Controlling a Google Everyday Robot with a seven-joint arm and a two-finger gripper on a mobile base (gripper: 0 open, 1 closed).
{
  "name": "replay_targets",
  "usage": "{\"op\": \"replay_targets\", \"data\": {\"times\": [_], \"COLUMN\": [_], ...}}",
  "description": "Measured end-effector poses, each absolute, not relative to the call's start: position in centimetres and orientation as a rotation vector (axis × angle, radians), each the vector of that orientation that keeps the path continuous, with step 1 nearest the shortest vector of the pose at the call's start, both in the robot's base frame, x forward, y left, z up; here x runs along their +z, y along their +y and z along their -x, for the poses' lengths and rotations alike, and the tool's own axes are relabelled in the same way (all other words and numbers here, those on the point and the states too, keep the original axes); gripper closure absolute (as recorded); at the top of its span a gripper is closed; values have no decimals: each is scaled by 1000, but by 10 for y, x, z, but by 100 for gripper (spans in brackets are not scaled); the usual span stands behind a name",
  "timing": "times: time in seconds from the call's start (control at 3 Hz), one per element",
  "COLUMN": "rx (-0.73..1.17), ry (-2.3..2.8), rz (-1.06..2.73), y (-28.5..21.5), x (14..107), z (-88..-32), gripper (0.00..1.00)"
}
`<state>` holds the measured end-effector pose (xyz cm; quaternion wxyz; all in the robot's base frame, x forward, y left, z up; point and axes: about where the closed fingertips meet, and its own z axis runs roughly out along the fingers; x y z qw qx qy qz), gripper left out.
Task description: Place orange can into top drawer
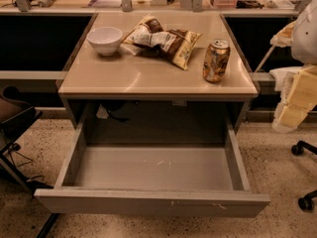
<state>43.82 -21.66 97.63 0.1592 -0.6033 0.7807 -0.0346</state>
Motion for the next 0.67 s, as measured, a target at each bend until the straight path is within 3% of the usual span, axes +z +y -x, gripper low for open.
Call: {"op": "replay_targets", "data": {"times": [0.67], "rx": [-84], "ry": [2207], "rz": [1701], "y": [-218], "x": [978], "z": [-451], "gripper": [0]}}
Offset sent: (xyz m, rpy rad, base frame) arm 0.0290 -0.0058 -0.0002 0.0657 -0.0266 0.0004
